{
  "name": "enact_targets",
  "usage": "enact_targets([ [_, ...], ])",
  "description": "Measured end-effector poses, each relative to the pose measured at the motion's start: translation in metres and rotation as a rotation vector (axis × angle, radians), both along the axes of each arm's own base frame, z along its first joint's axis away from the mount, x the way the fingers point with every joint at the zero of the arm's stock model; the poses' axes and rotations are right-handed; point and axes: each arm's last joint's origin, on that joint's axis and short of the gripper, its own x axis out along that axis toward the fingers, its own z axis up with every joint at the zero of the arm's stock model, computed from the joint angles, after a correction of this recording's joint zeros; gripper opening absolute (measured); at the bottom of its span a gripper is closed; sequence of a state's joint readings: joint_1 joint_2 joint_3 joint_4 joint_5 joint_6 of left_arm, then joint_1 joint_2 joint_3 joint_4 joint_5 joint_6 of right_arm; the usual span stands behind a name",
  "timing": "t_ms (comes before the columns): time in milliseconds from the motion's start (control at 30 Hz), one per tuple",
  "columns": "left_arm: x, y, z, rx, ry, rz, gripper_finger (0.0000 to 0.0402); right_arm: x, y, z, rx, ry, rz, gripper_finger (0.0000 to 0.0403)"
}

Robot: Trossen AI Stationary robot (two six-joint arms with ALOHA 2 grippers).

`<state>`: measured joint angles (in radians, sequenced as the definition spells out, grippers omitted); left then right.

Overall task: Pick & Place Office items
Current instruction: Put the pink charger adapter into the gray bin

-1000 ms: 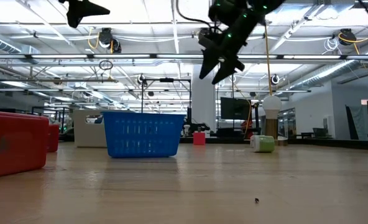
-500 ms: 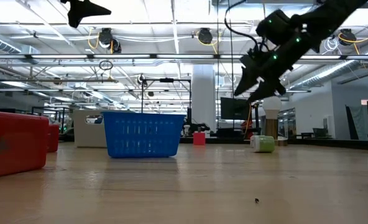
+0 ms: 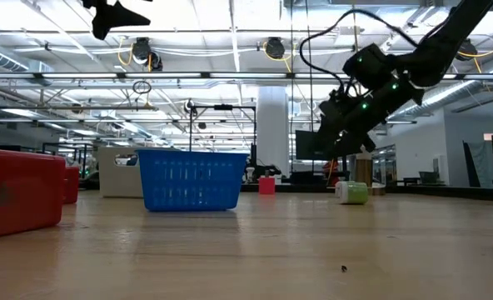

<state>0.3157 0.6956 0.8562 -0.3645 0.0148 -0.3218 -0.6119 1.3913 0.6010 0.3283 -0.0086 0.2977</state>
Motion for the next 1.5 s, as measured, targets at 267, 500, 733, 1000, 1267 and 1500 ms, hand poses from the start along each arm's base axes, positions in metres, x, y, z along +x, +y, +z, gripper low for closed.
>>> enact_targets([
  [267, 0.012, 0.005, -0.007, -0.024, 0.047, 0.018, 0.0244, 0.009, -0.011, -0.012, -0.097, 0.134, 0.143, 0.0302],
  [500, 0.026, 0.009, -0.014, -0.082, 0.075, 0.031, 0.0244, 0.013, -0.015, -0.006, -0.198, 0.182, 0.207, 0.0302],
  [733, 0.034, 0.011, -0.009, -0.061, 0.009, 0.007, 0.0244, 0.016, -0.025, 0.007, -0.195, 0.225, 0.241, 0.0302],
  [1000, 0.035, 0.008, -0.004, -0.038, -0.042, -0.018, 0.0244, 0.026, -0.033, 0.020, -0.187, 0.228, 0.266, 0.0302],
  [1267, 0.037, 0.002, -0.004, -0.039, -0.042, -0.051, 0.0244, 0.042, -0.044, 0.007, -0.107, 0.263, 0.292, 0.0302],
  [1500, 0.038, -0.001, -0.003, -0.042, -0.045, -0.060, 0.0244, 0.067, -0.057, 0.005, -0.032, 0.244, 0.344, 0.0302],
])
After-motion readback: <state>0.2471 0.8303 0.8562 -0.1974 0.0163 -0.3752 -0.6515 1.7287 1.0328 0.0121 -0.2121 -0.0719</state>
